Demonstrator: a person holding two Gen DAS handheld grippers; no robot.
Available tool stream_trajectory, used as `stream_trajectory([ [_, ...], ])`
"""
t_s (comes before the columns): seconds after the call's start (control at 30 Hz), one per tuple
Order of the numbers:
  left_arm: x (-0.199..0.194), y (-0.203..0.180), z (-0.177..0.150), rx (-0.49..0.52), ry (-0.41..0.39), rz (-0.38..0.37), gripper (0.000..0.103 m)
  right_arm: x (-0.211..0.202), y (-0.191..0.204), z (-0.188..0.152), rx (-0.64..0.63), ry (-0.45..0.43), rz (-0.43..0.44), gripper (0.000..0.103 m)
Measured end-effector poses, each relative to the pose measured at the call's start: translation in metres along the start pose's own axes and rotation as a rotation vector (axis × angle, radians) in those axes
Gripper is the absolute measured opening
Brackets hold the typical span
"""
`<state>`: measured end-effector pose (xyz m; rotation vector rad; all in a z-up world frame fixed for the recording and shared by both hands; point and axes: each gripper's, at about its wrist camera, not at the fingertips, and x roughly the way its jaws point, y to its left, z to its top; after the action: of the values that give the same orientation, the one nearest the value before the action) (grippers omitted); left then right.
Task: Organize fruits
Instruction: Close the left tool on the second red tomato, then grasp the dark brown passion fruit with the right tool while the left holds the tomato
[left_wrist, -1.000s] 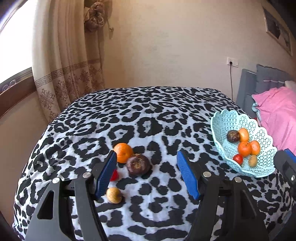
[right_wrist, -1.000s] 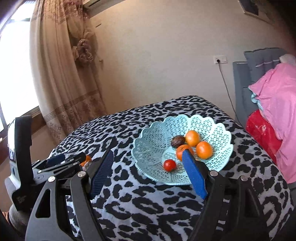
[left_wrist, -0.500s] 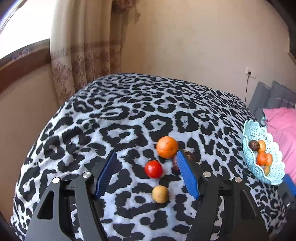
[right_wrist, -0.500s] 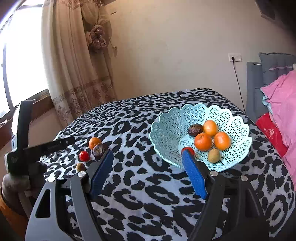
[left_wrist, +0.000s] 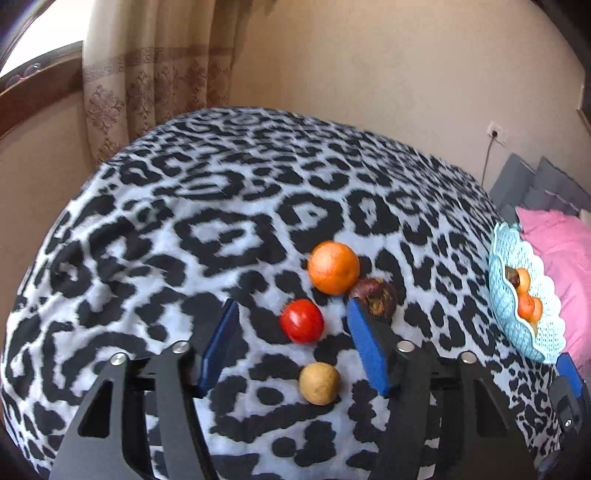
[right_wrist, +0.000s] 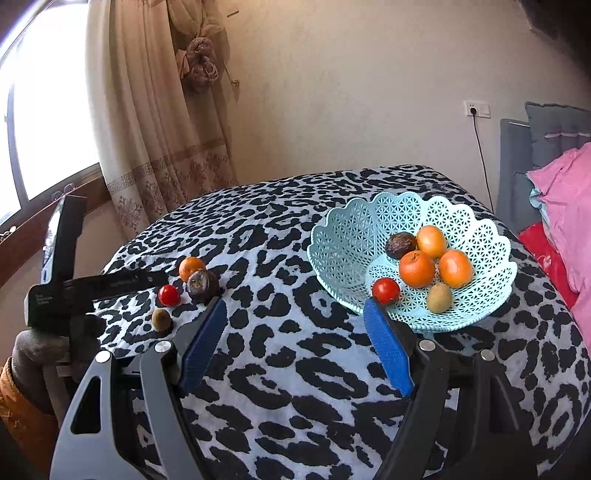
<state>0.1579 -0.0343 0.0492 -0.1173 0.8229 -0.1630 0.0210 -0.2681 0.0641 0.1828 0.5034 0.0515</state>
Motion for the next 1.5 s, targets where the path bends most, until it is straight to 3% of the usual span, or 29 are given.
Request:
stream_trajectory([
  [0.23,0.020,-0.005,-0.006,0.006,0.045,-0.024,0.043,0.004,-0.001,-0.002,0.005,0.012,-0.004,0.078],
  [0.37,0.026,-0.005,-0.005,0.008,0.047,-0.023,0.029,0.007,-0.001,-0.005,0.002,0.021,-0.005,0.078],
  [0.6,0.016,0.007,-0.006,-0.039,0.003,-0.067,0.029,0.010,-0.001,-0.008,-0.004,0.034,-0.005,0.078],
  [0.83,-0.007,0.018,0.000,-0.066,-0.099,-0.024,0.029,0.015,0.003,-0.005,-0.013,0.057,0.009,0.078],
  [1.13,-0.019,0.028,0.006,-0.096,-0.188,0.058,0.029,0.059,0.035,0.022,-0.026,0.162,0.111,0.078],
  [1.5,-0.002,0.053,0.002,-0.201,-0.155,0.111,0.029,0.144,0.097,0.029,-0.114,0.282,0.139,0.078],
])
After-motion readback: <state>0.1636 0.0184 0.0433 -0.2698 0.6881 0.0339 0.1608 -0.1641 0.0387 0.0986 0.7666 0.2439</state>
